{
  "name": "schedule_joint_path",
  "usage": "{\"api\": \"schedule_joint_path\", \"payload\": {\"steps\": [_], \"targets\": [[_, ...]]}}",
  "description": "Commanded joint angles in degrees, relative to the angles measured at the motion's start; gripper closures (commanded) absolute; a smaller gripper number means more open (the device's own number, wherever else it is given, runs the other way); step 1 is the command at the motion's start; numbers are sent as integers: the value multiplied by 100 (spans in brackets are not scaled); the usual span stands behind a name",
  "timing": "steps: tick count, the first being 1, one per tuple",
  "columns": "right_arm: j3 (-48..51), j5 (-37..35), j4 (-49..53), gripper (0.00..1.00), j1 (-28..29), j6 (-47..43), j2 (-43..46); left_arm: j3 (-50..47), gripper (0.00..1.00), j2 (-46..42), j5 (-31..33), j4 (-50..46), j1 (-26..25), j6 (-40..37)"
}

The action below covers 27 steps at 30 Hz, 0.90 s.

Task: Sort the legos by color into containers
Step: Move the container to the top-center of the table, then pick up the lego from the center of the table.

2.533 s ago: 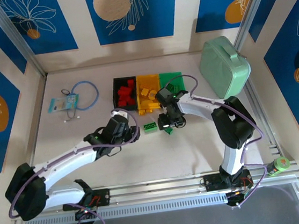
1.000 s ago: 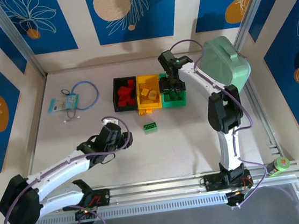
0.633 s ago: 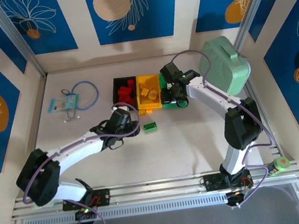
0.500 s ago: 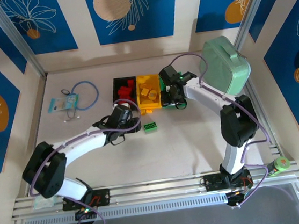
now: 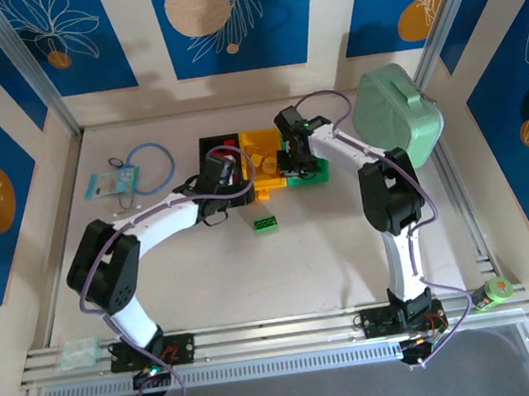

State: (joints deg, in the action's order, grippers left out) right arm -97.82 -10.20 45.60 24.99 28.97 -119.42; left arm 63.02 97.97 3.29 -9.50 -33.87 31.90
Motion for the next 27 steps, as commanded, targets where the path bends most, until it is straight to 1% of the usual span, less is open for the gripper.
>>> {"api": "schedule_joint_path", "payload": {"steps": [1,5,7,12,17,21,27], "targets": [[-494,335,80,76,-186,41,-327,309,36,199,-231,-272,99,-149],[-921,439,267,77,-193,3,-573,299,36,218,-250,-249,98,-152],[-855,418,270,78,-130,20,-483,285,36,226,-276,-259,91,-157],[171,328,-227,76,47,197,272,311,35,378,-382,-316,39,-244],[1226,268,-626,67,84,423,1263,616,35,713,-313,-549,-41,-345],[1697,204,-680,63,110,477,1807,852,35,960,-219,-673,-74,-335],[2266,107,-737,62,112,548,2400,1172,36,1334,-155,-894,-162,-316]]}}
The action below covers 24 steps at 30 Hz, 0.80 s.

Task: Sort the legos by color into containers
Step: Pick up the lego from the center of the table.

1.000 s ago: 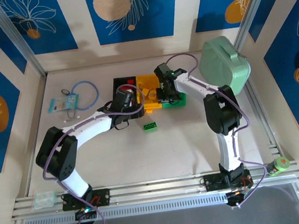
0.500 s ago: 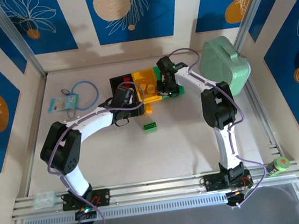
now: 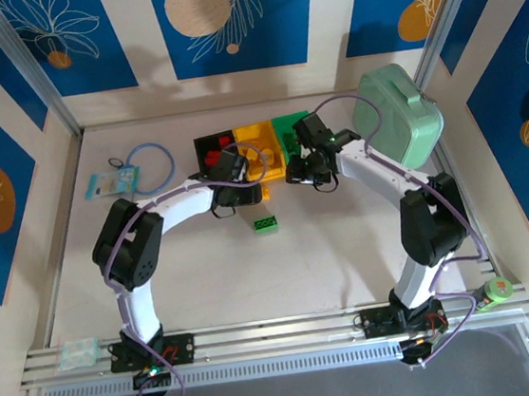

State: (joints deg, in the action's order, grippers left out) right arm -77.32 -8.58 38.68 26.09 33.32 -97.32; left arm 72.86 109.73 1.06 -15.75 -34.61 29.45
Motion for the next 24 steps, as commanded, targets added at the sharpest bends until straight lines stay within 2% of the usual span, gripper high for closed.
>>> {"api": "schedule_joint_path", "payload": {"steps": [1,9,11,17,24], "targets": [[286,-65,-53,62,2,122,258,223,36,213,77,-286,-100,-73],[677,-82,-115,62,-16,191,514,451,39,504,113,-360,-139,25],[752,-91,-115,63,-17,208,585,507,42,562,147,-418,-141,20],[918,-120,-123,63,-33,242,779,563,61,617,244,-522,-152,-53],[1136,-159,-123,63,-55,289,967,425,68,224,418,-764,-267,-91]]}}
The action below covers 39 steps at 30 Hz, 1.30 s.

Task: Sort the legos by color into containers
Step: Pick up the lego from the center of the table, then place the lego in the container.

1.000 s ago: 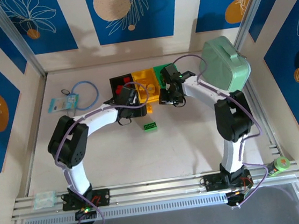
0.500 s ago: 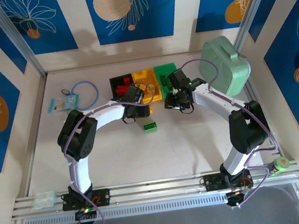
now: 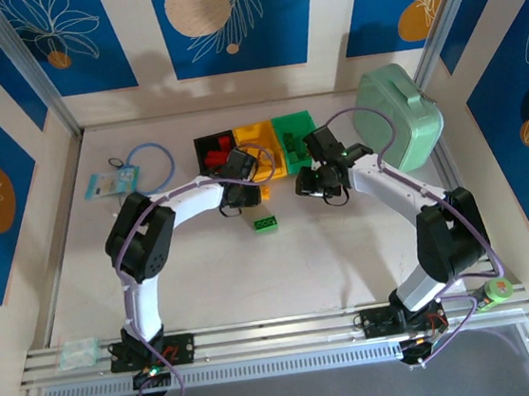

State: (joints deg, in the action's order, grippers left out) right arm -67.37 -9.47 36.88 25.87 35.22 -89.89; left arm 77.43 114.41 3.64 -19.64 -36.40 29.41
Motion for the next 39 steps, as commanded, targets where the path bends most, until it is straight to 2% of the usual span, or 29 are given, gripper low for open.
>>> {"api": "schedule_joint_path", "payload": {"steps": [1,4,7,20,22,24,25,29,33,39], "targets": [[198,-78,48,63,-44,107,283,-128,68,-409,196,-355,-103,-61],[408,-78,-24,63,-105,158,423,-291,68,-894,205,-154,-137,-74],[578,15,-89,63,-147,202,464,18,67,-1018,293,-200,-122,-260],[1110,42,-120,63,-47,334,1020,2514,64,522,335,-1146,101,-767],[1113,51,-95,63,-39,336,1041,2924,58,720,369,-1371,155,-803],[1088,52,-67,61,-21,336,1043,3242,41,825,474,-1610,177,-837],[1078,43,-59,61,-3,344,1049,3331,38,813,517,-1676,178,-876],[1019,42,-67,60,59,345,1030,3192,36,453,682,-1642,180,-928],[887,60,-85,58,135,293,874,2549,36,-226,781,-1372,177,-868],[335,29,-84,39,415,144,281,841,36,-1665,744,-588,176,-625]]}}
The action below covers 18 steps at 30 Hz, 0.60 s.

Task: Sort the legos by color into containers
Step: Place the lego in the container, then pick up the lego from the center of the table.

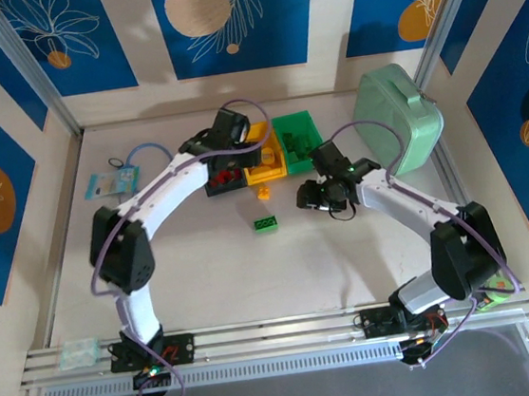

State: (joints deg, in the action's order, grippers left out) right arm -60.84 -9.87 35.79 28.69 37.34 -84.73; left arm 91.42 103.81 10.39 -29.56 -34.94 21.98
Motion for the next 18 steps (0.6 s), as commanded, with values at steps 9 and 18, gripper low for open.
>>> {"api": "schedule_joint_path", "payload": {"steps": [9,18], "targets": [[-2015,-103,294,33,518,-288,-2020,-3187,35,-2748,13,995,22,571],[-4030,-710,1232,39,758,-465,-3873,-4802,34,-4677,189,477,22,869]]}}
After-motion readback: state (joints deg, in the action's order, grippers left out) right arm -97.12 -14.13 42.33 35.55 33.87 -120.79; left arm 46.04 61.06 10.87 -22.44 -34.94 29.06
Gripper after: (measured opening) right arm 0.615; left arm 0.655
